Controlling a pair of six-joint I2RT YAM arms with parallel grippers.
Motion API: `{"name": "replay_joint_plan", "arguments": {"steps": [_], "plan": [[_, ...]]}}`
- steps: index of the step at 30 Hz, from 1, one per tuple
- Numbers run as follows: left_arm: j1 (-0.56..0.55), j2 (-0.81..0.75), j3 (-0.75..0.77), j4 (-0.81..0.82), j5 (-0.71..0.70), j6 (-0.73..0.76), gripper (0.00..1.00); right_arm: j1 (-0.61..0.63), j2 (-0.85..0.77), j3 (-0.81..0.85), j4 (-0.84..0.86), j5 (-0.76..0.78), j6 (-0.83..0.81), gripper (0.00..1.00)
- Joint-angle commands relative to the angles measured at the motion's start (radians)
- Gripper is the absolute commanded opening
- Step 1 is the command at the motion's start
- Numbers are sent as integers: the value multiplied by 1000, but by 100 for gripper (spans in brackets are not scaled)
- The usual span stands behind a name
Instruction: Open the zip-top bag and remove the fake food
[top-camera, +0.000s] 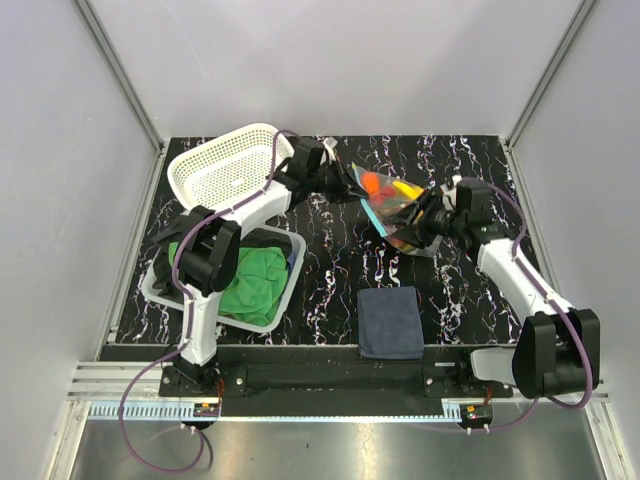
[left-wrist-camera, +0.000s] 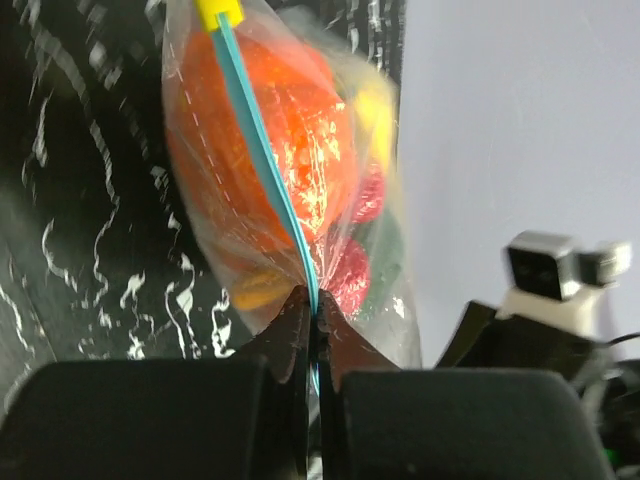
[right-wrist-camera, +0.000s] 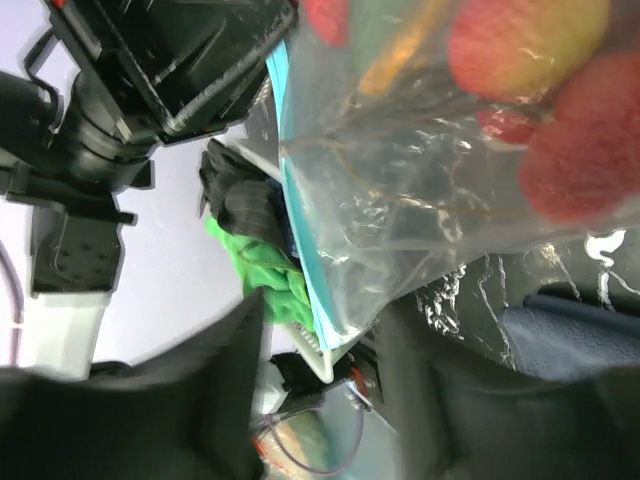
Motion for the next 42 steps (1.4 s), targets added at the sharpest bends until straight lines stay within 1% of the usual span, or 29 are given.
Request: {"name": "replay_joint_plan", "arguments": {"steps": [1, 3, 4, 6, 7, 9, 10, 11, 13, 14, 15, 16, 17, 20, 21, 22, 23, 24, 25, 26, 27, 30, 31, 32, 34, 36, 37, 40, 42], "plan": [[4, -68, 75, -94, 31, 256, 0, 6, 41, 253, -363, 38, -323, 67], [1, -89, 72, -104, 67, 314, 0, 6, 64, 326, -473, 84, -382, 73], [-4, -96, 76, -123, 76, 341, 0, 4, 72, 391, -504, 104, -426, 80], [-7, -114, 110, -202, 85, 435, 0, 6, 89, 461, -585, 167, -466, 83], [-10, -119, 121, -224, 88, 463, 0, 4, 97, 519, -604, 185, -492, 86], [-10, -134, 148, -247, 113, 531, 0, 6, 126, 571, -648, 214, -520, 88], [-13, -145, 156, -247, 126, 556, 0, 6, 135, 606, -651, 210, -543, 89], [-13, -148, 165, -247, 178, 585, 0, 6, 155, 620, -650, 202, -560, 92], [-11, -149, 203, -267, 225, 673, 0, 6, 176, 662, -636, 172, -617, 93], [-10, -149, 217, -302, 270, 705, 0, 6, 193, 674, -619, 172, -635, 96], [-8, -146, 255, -331, 292, 778, 0, 6, 199, 691, -606, 191, -658, 97], [-8, -149, 271, -386, 326, 814, 0, 1, 218, 702, -592, 193, -669, 97], [-8, -148, 301, -413, 337, 870, 0, 3, 230, 728, -557, 170, -678, 97], [5, -148, 326, -462, 393, 924, 0, 4, 256, 754, -452, 114, -732, 98], [19, -148, 332, -465, 416, 932, 0, 1, 253, 736, -408, 90, -768, 98], [25, -143, 336, -471, 473, 938, 0, -2, 243, 720, -364, 61, -785, 98], [33, -139, 337, -476, 498, 951, 0, -11, 242, 710, -296, 5, -804, 99], [44, -139, 343, -479, 519, 958, 0, -13, 244, 711, -288, -8, -857, 99], [50, -139, 345, -486, 548, 966, 0, -13, 264, 717, -279, -22, -873, 99], [54, -136, 349, -487, 558, 971, 0, -13, 278, 735, -280, -82, -890, 100], [61, -133, 354, -488, 564, 968, 0, -14, 287, 740, -283, -106, -926, 100], [62, -122, 354, -490, 579, 945, 0, -17, 270, 707, -222, -118, -982, 100], [62, -123, 349, -485, 579, 926, 0, -20, 255, 682, -135, -124, -990, 100], [62, -129, 340, -480, 582, 919, 0, -29, 243, 623, -80, -132, -991, 100], [62, -143, 301, -448, 567, 885, 0, -48, 229, 572, 43, -176, -981, 100], [59, -163, 279, -434, 562, 869, 0, -80, 267, 573, 69, -238, -968, 100], [59, -166, 270, -427, 553, 856, 0, -85, 285, 576, 82, -317, -970, 100], [52, -168, 256, -427, 564, 831, 0, -109, 353, 602, 79, -466, -990, 100], [41, -172, 242, -424, 576, 828, 0, -117, 385, 617, 80, -522, -996, 100]]}}
